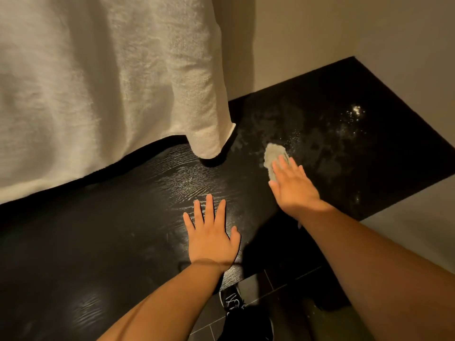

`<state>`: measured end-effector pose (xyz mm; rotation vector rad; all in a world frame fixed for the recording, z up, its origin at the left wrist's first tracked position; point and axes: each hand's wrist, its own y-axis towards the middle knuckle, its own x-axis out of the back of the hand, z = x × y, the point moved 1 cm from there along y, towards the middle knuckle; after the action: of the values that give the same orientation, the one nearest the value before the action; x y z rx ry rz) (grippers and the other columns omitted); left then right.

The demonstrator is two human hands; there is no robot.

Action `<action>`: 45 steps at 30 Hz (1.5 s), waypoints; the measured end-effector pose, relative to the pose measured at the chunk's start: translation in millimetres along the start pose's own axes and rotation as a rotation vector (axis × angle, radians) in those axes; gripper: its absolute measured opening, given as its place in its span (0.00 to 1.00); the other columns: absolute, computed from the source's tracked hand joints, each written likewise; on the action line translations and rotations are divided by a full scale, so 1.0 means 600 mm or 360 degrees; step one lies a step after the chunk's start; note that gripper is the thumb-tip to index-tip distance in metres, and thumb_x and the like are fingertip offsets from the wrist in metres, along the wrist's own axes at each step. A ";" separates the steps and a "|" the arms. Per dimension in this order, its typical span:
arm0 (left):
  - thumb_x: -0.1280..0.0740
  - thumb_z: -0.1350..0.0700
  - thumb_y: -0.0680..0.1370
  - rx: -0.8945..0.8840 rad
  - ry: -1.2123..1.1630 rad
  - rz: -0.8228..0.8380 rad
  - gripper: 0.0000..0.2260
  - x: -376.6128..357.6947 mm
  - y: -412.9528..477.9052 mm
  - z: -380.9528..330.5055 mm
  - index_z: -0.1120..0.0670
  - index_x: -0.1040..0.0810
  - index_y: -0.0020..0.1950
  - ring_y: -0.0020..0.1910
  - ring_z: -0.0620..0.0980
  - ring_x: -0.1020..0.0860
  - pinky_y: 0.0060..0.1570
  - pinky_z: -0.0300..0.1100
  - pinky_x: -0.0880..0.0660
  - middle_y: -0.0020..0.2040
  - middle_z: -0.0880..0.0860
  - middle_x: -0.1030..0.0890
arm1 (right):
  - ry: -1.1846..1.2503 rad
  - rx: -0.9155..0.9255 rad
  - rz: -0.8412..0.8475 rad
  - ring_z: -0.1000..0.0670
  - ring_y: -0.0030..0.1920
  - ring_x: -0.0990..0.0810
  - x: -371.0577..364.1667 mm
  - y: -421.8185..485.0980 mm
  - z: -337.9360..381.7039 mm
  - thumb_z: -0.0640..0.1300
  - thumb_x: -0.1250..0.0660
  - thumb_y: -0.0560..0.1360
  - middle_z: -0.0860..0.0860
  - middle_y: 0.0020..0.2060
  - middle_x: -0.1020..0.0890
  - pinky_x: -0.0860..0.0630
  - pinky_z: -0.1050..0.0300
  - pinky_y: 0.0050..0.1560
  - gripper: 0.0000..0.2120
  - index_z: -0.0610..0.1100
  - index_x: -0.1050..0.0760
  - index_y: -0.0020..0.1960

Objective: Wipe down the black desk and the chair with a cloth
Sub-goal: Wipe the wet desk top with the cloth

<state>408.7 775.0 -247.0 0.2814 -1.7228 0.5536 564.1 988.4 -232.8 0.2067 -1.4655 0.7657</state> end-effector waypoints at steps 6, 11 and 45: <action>0.46 0.36 0.80 0.0009 -0.0042 -0.0019 0.33 0.002 -0.002 0.002 0.45 0.41 0.84 0.84 0.62 0.55 0.79 0.67 0.58 0.86 0.53 0.49 | -0.0076 0.0264 -0.0046 0.37 0.80 0.44 -0.048 -0.071 0.075 0.58 0.55 0.81 0.45 0.82 0.45 0.48 0.41 0.80 0.32 0.47 0.41 0.81; 0.46 0.39 0.80 0.0109 -0.0174 -0.0066 0.30 0.016 0.007 -0.006 0.44 0.36 0.82 0.83 0.60 0.46 0.79 0.67 0.52 0.85 0.51 0.44 | -0.0079 0.0580 -0.0030 0.40 0.78 0.36 -0.053 -0.097 0.078 0.58 0.45 0.80 0.46 0.78 0.33 0.36 0.39 0.76 0.29 0.46 0.31 0.77; 0.43 0.43 0.79 0.0202 -0.0067 -0.0194 0.32 0.024 0.138 -0.070 0.51 0.41 0.83 0.84 0.56 0.50 0.82 0.61 0.51 0.85 0.53 0.45 | -0.0190 0.0849 -0.0287 0.40 0.78 0.39 0.001 0.071 0.003 0.50 0.44 0.83 0.46 0.79 0.36 0.40 0.37 0.77 0.24 0.49 0.36 0.79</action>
<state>401.9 868.7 -244.1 0.4881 -1.7010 0.5718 537.8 1019.8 -245.6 0.7904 -1.3054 0.9963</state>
